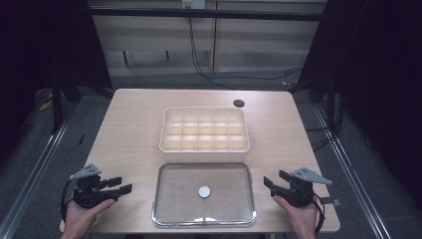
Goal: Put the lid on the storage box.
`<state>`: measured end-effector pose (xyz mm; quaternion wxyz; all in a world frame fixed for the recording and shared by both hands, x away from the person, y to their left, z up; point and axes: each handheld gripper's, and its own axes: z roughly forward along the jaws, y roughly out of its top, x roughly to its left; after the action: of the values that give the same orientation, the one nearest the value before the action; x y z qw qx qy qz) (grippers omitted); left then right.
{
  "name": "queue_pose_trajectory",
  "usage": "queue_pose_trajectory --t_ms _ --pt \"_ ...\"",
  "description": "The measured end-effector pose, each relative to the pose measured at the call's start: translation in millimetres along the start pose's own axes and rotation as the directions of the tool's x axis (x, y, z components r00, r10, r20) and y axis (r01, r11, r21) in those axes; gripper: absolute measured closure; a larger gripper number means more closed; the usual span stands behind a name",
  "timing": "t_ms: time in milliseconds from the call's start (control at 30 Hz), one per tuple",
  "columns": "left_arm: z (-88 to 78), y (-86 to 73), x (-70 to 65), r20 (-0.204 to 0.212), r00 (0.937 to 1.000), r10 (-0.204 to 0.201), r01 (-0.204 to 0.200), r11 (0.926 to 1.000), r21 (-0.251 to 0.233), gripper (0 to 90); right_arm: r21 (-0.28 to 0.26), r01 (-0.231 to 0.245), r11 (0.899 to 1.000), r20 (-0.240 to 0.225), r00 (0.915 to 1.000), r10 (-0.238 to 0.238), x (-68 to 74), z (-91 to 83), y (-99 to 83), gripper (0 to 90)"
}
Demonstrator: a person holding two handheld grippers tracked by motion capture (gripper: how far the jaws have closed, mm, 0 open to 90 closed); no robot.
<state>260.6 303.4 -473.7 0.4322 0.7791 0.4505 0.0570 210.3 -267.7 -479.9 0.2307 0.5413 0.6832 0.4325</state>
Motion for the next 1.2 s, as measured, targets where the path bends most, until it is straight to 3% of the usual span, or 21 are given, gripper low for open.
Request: queue_pose_trajectory --t_ms 67,133,167,200,267,300,333,433,600,867,933,1000,1033,1100,1200 --pt "2.3 0.2 -0.1 -0.026 0.9996 0.006 -0.006 0.9999 0.015 42.4 -0.001 -0.022 1.0 -0.006 0.9997 0.022 -0.8 -1.0 1.0 29.1" --pt "2.6 0.4 -0.1 -0.025 0.9997 0.008 -0.008 0.9998 0.017 42.4 0.001 -0.021 1.0 -0.014 0.9997 0.021 -1.2 -2.0 0.9 30.0" --pt "2.4 0.5 0.2 -0.012 0.9999 0.004 -0.004 0.9999 0.015 42.4 0.001 -0.021 1.0 -0.014 0.9997 0.021 -1.2 -2.0 0.9 30.0" --pt "0.2 0.0 0.4 0.01 0.9999 -0.009 0.009 0.9999 0.005 39.5 0.009 -0.034 0.999 -0.043 0.9985 0.035 -1.3 -3.4 0.8 32.6" --pt "-1.3 -0.3 0.5 0.015 0.9999 -0.002 0.002 1.0 0.0 38.3 0.019 -0.037 0.999 -0.055 0.9977 0.038 -0.9 -4.1 1.1 33.1" --pt "-2.9 -0.6 -0.2 0.042 0.9991 0.0 0.0 1.0 -0.004 37.5 0.059 -0.046 0.997 -0.086 0.995 0.051 0.1 -6.4 3.8 37.9" --pt "-2.6 -0.7 -1.3 0.048 0.9989 0.0 0.0 1.0 -0.006 37.6 0.061 -0.052 0.997 -0.089 0.9944 0.058 1.1 -7.6 4.7 38.0" --pt "-0.3 0.5 -5.0 0.056 0.9982 0.021 -0.023 0.9994 0.027 39.3 0.085 -0.071 0.994 -0.096 0.9922 0.079 4.4 -8.3 6.7 39.3" --pt "5.8 3.3 -10.9 0.075 0.9966 0.035 -0.039 0.9977 0.056 40.6 0.134 -0.057 0.989 -0.114 0.9908 0.073 10.5 -4.8 10.3 40.3" --pt "14.8 14.7 -18.0 0.104 0.9937 0.041 -0.046 0.9977 0.048 40.8 0.145 -0.025 0.989 -0.166 0.985 0.049 19.6 3.3 27.0 40.9" --pt "18.5 19.3 -18.3 0.117 0.9926 0.032 -0.038 0.9982 0.047 40.9 0.149 -0.023 0.989 -0.168 0.9846 0.048 20.5 5.0 28.7 45.9" --pt "22.4 24.6 -20.0 0.117 0.9918 0.052 -0.059 0.9967 0.056 41.8 0.151 0.006 0.988 -0.162 0.9866 0.019 23.0 9.1 31.9 47.9" --pt "23.6 27.3 -20.9 0.112 0.9909 0.074 -0.081 0.9948 0.062 42.9 0.168 0.024 0.986 -0.158 0.9874 0.003 23.0 13.3 35.5 43.1" --pt "27.8 37.6 -24.9 0.076 0.9887 0.129 -0.134 0.989 0.062 42.0 0.169 0.009 0.986 -0.157 0.9874 0.018 21.8 15.0 39.5 44.6" --pt "31.9 47.3 -25.9 0.073 0.988 0.136 -0.14 0.9888 0.05 39.1 0.156 0.016 0.988 -0.158 0.9874 0.009 21.0 16.6 44.8 44.4"
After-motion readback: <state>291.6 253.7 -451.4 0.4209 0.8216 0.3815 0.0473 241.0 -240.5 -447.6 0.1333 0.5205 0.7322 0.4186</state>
